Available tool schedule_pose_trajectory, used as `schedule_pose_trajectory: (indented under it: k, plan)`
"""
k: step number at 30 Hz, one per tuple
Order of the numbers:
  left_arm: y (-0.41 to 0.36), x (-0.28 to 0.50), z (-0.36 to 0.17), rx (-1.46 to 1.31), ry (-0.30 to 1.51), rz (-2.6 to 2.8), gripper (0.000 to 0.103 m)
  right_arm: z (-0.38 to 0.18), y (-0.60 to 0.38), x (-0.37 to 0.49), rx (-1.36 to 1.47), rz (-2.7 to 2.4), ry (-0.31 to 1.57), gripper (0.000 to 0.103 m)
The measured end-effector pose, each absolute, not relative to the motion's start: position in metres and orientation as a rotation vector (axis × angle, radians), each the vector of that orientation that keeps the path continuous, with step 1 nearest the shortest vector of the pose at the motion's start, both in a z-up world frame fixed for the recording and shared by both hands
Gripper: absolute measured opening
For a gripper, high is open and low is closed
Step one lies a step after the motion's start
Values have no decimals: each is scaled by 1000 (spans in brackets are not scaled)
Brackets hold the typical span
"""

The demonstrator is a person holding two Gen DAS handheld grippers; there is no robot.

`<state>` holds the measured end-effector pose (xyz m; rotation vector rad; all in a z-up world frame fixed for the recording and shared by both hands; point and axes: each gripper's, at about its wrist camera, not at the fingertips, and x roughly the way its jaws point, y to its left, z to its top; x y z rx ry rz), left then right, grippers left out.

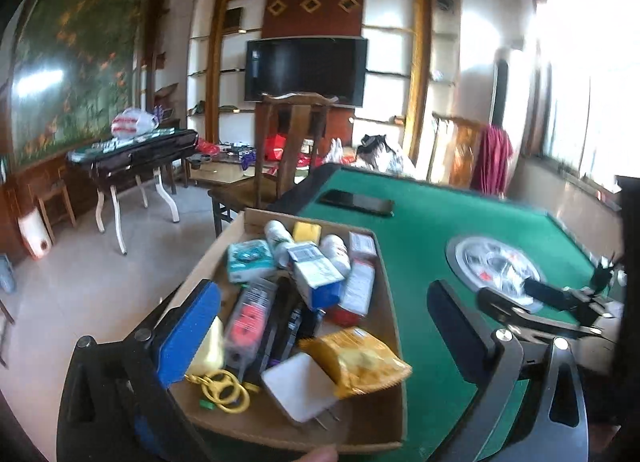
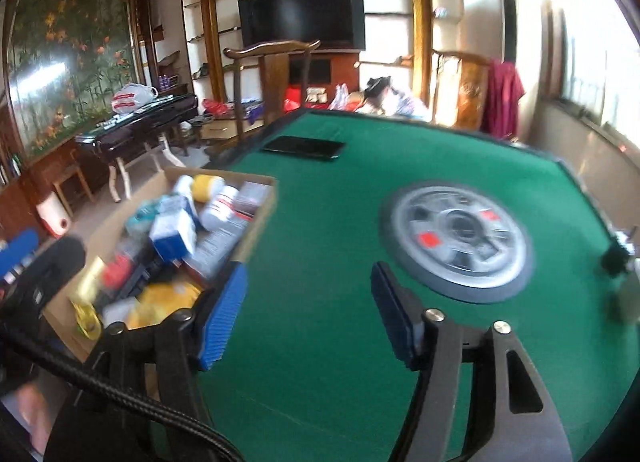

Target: Organize objects

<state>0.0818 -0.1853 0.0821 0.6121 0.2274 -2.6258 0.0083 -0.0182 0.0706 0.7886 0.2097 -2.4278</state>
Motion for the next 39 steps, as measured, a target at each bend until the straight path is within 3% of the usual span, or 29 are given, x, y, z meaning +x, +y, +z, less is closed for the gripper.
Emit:
schedule_pose_trajectory:
  k: [5, 10, 16, 39]
  plan:
    - [-136, 67, 77, 650, 119, -2606, 101, 70, 30, 24, 727, -2515, 237, 80]
    - [-93, 63, 70, 652, 40, -2638, 101, 68, 71, 23, 709, -2598, 210, 81]
    - [-74, 46, 61, 794, 123, -2693, 101, 60, 98, 17, 760, -2673, 187, 81]
    - [-46, 46, 65, 709, -58, -2676, 101, 61, 114, 12, 787, -2734, 152, 81]
